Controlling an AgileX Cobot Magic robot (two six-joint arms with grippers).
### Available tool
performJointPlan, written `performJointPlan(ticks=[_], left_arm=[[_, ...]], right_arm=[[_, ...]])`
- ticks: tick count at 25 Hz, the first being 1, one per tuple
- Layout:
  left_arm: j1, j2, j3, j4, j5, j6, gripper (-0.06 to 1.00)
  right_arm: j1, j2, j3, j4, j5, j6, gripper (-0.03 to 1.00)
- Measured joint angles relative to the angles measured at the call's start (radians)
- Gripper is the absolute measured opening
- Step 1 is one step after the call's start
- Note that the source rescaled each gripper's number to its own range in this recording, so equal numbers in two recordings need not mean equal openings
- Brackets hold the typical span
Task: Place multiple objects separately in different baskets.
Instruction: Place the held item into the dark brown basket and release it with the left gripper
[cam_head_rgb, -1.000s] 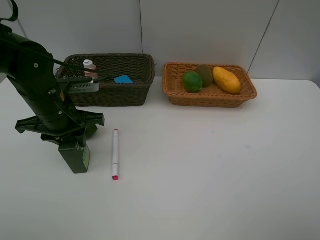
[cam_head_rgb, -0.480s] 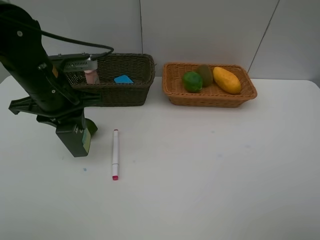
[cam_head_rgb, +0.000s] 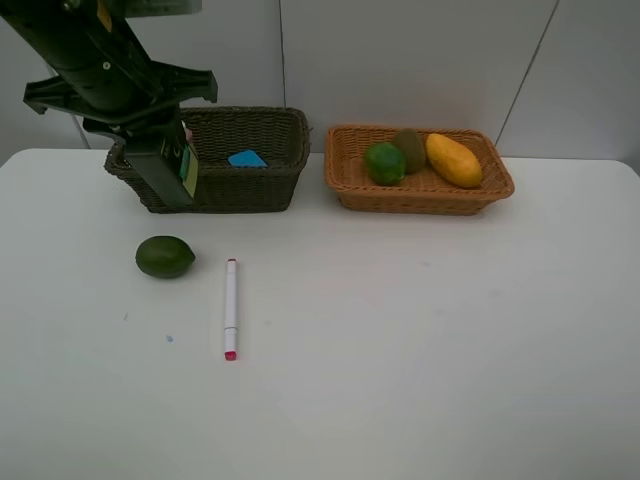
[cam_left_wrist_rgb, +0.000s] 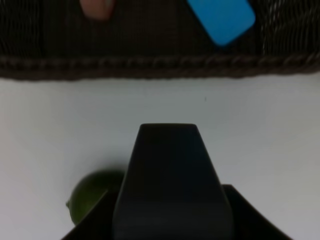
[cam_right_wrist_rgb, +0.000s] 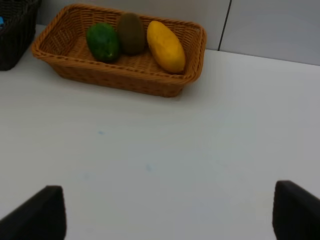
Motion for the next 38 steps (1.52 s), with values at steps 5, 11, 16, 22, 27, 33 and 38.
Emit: performJointPlan(ticks=[5, 11, 16, 22, 27, 33, 38], left_arm=[[0.010, 0.000, -0.049, 0.115, -0.127, -0.010, 0.37], [0.070, 0.075, -0.051, 0.128, -0.326, -0.023, 0.37], [0.116, 0.191, -0.051, 0.131, -0.489, -0.023, 0.37], [0.157, 0.302, -0.051, 0.132, -0.671, -0.023, 0.37], [0.167, 0.364, -0.051, 0.151, -0.752, -0.022, 0.37], [0.167, 0.399, -0.051, 0.155, -0.772, -0.020, 0.37], [0.167, 0.404, -0.051, 0.168, -0.773, -0.020, 0.37]], right_arm=[[0.000, 0.000, 0.000, 0.000, 0.000, 0.000, 1.00], [0.000, 0.000, 0.000, 0.000, 0.000, 0.000, 1.00], [0.000, 0.000, 0.000, 0.000, 0.000, 0.000, 1.00], [0.000, 0.000, 0.000, 0.000, 0.000, 0.000, 1.00], [0.000, 0.000, 0.000, 0.000, 0.000, 0.000, 1.00], [0.000, 0.000, 0.000, 0.000, 0.000, 0.000, 1.00], [0.000, 0.000, 0.000, 0.000, 0.000, 0.000, 1.00]])
